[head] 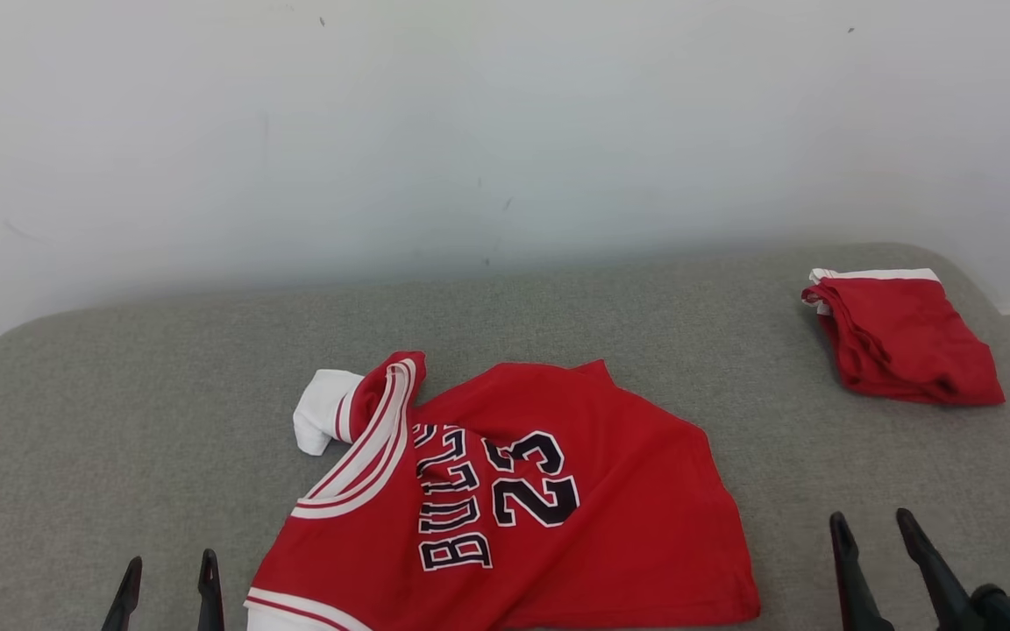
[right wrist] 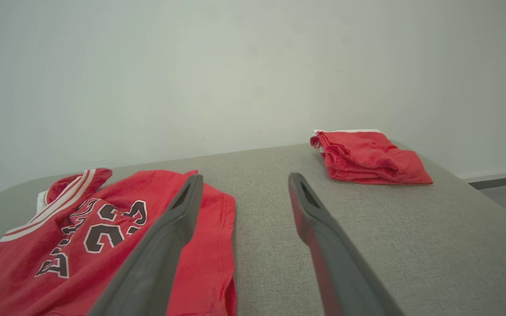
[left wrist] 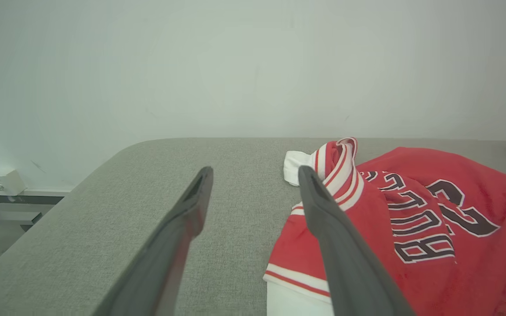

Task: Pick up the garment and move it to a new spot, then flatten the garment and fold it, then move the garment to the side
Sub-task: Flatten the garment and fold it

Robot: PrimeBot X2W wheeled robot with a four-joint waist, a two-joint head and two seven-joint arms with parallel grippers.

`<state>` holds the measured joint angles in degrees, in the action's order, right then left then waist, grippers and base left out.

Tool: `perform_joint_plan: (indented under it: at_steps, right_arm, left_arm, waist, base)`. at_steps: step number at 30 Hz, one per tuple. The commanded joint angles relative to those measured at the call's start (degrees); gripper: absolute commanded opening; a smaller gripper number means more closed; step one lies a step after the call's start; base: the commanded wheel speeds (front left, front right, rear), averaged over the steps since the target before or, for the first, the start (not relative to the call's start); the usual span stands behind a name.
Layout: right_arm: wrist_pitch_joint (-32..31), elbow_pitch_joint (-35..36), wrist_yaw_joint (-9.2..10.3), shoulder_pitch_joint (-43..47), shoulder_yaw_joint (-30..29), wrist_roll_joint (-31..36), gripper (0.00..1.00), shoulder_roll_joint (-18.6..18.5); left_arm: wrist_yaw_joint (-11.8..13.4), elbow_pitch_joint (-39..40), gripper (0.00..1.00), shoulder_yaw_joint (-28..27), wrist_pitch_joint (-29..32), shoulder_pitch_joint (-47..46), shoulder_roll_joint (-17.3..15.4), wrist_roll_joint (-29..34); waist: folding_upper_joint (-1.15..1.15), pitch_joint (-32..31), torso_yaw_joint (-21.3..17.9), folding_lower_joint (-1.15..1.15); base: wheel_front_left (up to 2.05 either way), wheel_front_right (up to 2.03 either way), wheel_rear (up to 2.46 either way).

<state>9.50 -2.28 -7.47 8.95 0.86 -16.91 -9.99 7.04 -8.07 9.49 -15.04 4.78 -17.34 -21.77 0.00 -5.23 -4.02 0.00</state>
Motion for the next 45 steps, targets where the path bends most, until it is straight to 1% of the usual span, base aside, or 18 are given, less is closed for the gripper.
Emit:
perform_joint_plan:
  at_steps: [1, 6, 11, 20, 33, 40, 45]
  right_arm:
    - [-0.17, -0.56, -0.07, -1.12, 0.88, -0.22, 1.00, -0.69]
    - [0.27, -3.37, -0.07, -3.75, 4.21, -1.02, 1.00, -1.89]
    - [0.97, -5.29, -0.07, -5.21, 5.74, -1.65, 1.00, -2.44]
    - [2.18, -7.37, -0.07, -5.96, 6.40, -2.24, 1.00, -2.68]
    - [2.28, -8.39, -0.07, -5.90, 6.36, -2.52, 1.00, -2.99]
    - [0.85, -10.28, -0.07, -5.34, 7.42, -2.97, 1.00, -3.09]
    - [0.79, -13.59, -0.07, -5.55, 8.36, -3.39, 1.00, -3.26]
  left_arm:
    - [-0.30, -0.32, 1.00, -0.22, -0.18, 0.27, 0.19, 0.07]
    - [-0.92, -1.19, 1.00, -0.37, -0.18, 0.22, 0.39, 0.37]
    - [-1.40, -1.67, 1.00, -0.41, -0.18, -0.07, 0.65, 0.57]
    - [-1.81, -2.27, 1.00, -0.90, -0.18, -0.39, 1.00, 1.09]
    - [-2.41, -3.18, 1.00, -1.29, -0.17, 0.41, 1.49, 1.20]
    - [-4.33, -6.59, 1.00, 1.33, 1.35, 0.45, 1.98, 0.74]
    - [-6.14, -12.29, 1.00, 3.55, 2.03, 0.31, 3.83, -0.47]
  waist:
    - [0.00, 0.07, 0.09, 0.00]
    - [0.00, 0.30, 0.46, 0.00]
    - [0.00, 0.51, 0.97, 0.00]
    - [0.00, 0.73, 1.66, 0.00]
    - [0.00, 0.42, 1.60, 0.00]
    - [0.00, 1.06, 2.09, 0.00]
    - [0.00, 1.81, 2.51, 0.00]
  base:
    - [0.00, 0.00, 0.00]
    - [0.00, 0.00, 0.00]
    - [0.00, 0.00, 0.00]
    - [0.00, 0.00, 0.00]
    - [0.00, 0.00, 0.00]
    - [0.00, 0.00, 0.00]
    - [0.00, 0.00, 0.00]
